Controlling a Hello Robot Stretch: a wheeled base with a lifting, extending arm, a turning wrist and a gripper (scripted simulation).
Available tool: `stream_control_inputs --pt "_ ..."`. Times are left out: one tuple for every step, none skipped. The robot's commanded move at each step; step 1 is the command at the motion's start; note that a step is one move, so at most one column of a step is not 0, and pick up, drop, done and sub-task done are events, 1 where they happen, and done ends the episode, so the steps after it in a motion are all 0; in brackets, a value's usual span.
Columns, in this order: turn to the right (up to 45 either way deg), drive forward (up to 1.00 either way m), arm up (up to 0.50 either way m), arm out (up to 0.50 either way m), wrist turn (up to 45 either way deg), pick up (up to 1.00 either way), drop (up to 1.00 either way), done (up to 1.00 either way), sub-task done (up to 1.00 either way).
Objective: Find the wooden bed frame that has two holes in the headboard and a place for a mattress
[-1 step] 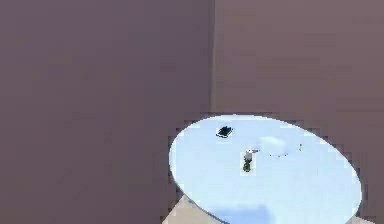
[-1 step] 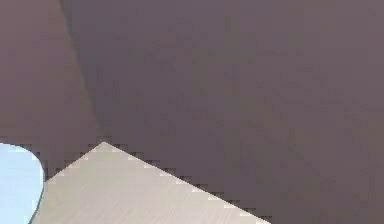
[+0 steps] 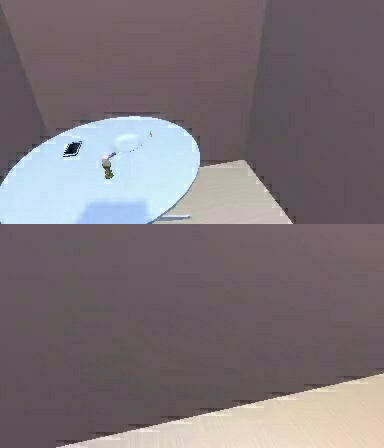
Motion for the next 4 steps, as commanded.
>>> stream_control_inputs --pt "45.0 0.00 0.00 0.00 0.0 0.00 0.00 0.00 0.00" --pt "30.0 0.00 0.00 0.00 0.0 0.00 0.00 0.00 0.00" --pt "0.0 0.30 0.00 0.00 0.0 0.00 0.00 0.00 0.00" --pt "45.0 0.00 0.00 0.00 0.0 0.00 0.00 0.00 0.00"
